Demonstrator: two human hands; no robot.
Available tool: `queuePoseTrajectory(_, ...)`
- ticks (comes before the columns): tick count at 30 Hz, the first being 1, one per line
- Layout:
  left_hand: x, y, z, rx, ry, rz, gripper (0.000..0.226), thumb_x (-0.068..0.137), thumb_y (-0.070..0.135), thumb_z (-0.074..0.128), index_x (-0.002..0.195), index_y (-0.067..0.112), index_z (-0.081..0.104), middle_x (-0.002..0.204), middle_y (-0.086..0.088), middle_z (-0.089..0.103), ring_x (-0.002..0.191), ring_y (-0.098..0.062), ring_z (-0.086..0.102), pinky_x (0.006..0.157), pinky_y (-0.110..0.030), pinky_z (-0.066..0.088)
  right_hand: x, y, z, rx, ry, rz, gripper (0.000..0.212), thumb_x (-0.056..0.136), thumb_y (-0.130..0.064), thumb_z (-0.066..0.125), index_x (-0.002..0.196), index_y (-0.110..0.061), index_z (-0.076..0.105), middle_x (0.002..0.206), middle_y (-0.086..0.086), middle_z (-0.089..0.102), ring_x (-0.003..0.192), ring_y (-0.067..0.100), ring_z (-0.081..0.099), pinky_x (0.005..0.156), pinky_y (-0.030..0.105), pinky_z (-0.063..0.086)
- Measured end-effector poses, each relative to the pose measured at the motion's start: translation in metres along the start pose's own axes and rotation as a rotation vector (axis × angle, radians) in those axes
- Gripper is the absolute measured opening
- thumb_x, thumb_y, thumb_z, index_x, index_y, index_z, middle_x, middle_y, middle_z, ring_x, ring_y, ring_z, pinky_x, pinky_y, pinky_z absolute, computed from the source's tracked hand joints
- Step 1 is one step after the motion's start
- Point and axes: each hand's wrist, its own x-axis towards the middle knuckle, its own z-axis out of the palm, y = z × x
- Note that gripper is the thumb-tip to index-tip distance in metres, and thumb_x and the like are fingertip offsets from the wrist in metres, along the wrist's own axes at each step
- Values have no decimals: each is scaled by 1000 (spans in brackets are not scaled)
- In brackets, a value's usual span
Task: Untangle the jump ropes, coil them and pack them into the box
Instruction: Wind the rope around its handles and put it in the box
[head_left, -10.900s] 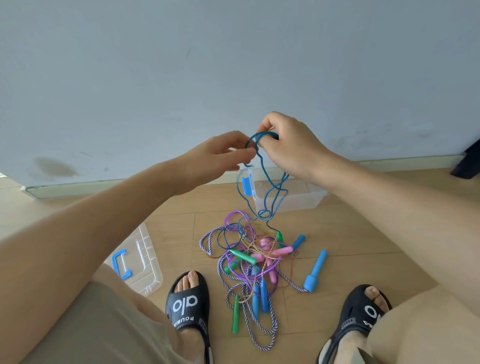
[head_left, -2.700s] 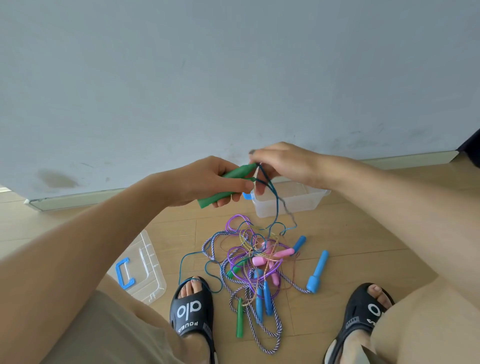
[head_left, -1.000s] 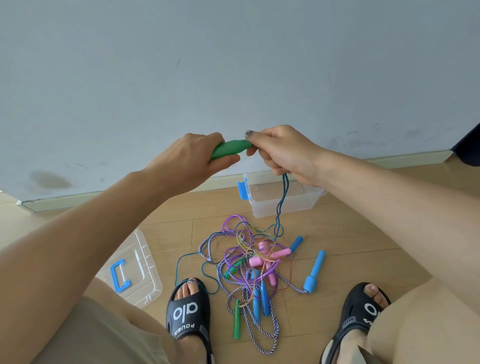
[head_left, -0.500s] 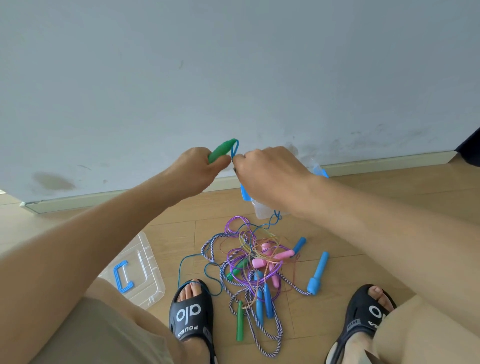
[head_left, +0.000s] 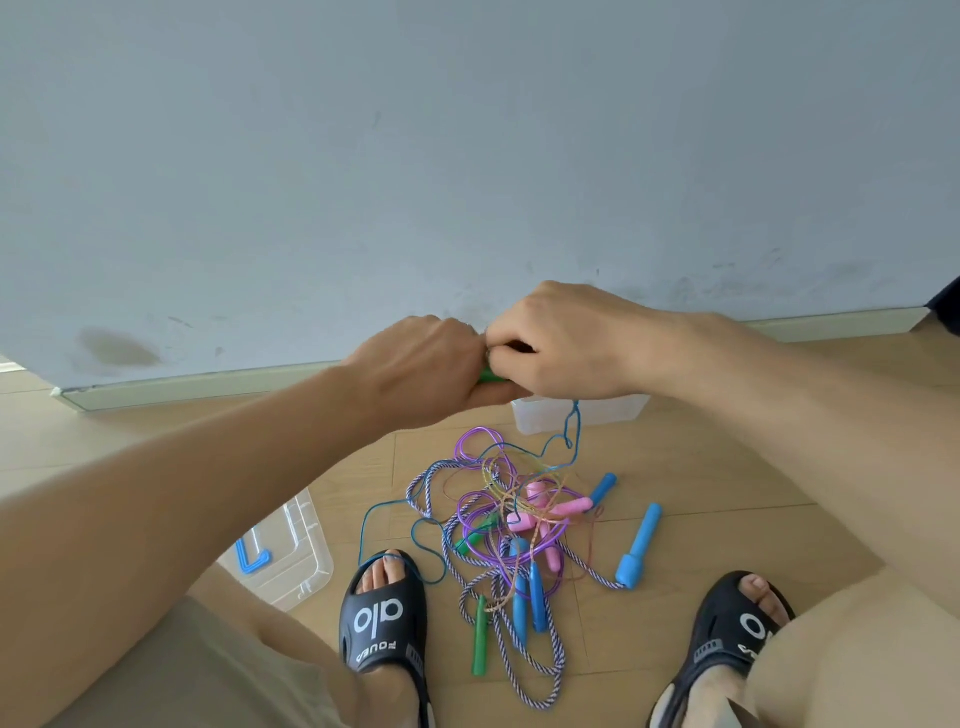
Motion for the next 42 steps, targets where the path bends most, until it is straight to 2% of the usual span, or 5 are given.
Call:
queuePoseTrajectory(8, -7, -8, 1, -369, 141, 27, 61, 78, 77, 27, 103, 32, 61, 63, -1, 56, 60, -21, 53, 61, -38, 48, -1, 13, -13, 725, -78, 170, 25, 90, -11, 54, 85, 12, 62, 58, 2, 46, 50, 11, 31, 51, 25, 25)
queuePoseTrajectory(14, -11, -8, 0, -453, 51, 37, 27, 86, 72, 40, 80, 47, 50, 56, 5, 49, 55, -9, 51, 53, -22, 36, -3, 12, -12, 719, -165, 140, 25, 93, -14, 57, 83, 8, 64, 66, 9, 49, 51, 13, 31, 52, 26, 25)
queuePoseTrajectory(26, -12, -5, -1, -479, 70, 71, 48, 90, 71, 31, 66, 33, 47, 51, 1, 41, 49, -13, 44, 49, -19, 33, 2, 21, -1, 954, -55, 172, 12, 93, -14, 67, 88, -10, 57, 61, -3, 50, 55, 12, 39, 50, 22, 29)
queuePoseTrajectory(35, -13, -6, -11, -987, 228, -137, 52, 99, 53, 35, 80, 12, 60, 56, 19, 55, 51, -1, 46, 53, -15, 36, 17, 13, 17, 1453, 211, 337, 32, 97, -20, 57, 68, -20, 45, 56, -4, 33, 50, 13, 20, 49, 27, 13)
queuePoseTrajectory(42, -4, -17, -15, -1325, 278, -377, 57, 101, 59, 31, 81, 12, 55, 62, 2, 45, 51, -14, 35, 49, -26, 30, 12, 12, 32, 1268, 239, 494, 29, 101, -23, 45, 76, -14, 55, 48, -7, 34, 44, 13, 21, 44, 24, 16)
